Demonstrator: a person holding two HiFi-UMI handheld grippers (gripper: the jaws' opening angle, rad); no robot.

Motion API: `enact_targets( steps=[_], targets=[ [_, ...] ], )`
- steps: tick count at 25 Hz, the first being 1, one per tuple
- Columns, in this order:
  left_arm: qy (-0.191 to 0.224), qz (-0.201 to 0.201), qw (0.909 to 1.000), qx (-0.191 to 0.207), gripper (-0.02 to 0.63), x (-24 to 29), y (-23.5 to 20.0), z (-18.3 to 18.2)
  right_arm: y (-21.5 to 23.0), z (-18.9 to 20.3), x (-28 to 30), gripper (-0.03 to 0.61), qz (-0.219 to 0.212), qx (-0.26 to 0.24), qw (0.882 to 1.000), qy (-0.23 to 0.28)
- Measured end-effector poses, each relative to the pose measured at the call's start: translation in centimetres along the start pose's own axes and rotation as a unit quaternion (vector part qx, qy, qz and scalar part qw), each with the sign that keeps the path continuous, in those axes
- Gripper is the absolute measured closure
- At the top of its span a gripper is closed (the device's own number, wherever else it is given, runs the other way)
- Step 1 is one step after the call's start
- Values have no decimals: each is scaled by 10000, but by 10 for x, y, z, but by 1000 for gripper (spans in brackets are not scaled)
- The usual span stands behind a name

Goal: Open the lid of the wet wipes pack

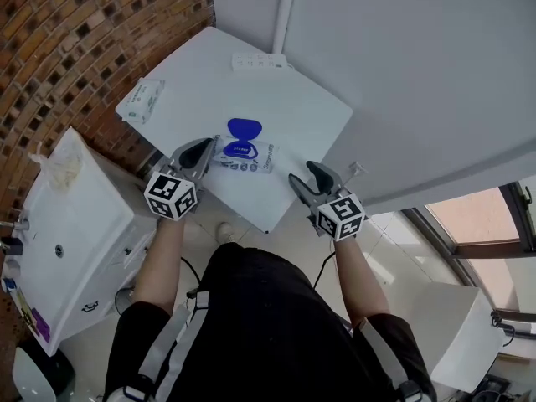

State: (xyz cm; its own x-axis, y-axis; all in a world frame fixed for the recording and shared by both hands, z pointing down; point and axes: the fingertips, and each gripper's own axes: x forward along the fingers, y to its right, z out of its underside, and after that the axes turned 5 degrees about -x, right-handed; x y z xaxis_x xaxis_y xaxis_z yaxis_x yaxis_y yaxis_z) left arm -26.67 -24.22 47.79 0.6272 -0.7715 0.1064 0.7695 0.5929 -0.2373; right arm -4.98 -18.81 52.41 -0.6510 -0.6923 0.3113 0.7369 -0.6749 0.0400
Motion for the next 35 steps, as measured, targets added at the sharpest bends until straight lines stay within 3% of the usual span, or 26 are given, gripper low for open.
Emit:
enact_targets(
  steps=[7,13,19,23,27,31,35],
  targets=[
    [-11,-323,9994,-79,611,-58,45,21,-11,10,-63,341,238,317,9986,359],
    [279,-605,9978,18,611,-104,93,11,-35,10,-111,350,107,-10,9981,612],
    [585,-746,9954,-123,611,-168,138,16,-72,4,-158,416,229,316,9923,1175],
    [538,-644,9964,-73,611,-185,149,22,-84,3,-175,491,354,418,9903,1277],
    [534,-502,9972,-145,611,-188,145,20,-87,6,-178,517,564,501,9898,1213],
    [464,-170,9988,38,611,-189,150,14,-94,3,-174,549,805,587,9870,1264],
    [670,-235,9975,-55,611,-197,135,4,-104,-6,-154,572,913,544,9876,1154]
  ],
)
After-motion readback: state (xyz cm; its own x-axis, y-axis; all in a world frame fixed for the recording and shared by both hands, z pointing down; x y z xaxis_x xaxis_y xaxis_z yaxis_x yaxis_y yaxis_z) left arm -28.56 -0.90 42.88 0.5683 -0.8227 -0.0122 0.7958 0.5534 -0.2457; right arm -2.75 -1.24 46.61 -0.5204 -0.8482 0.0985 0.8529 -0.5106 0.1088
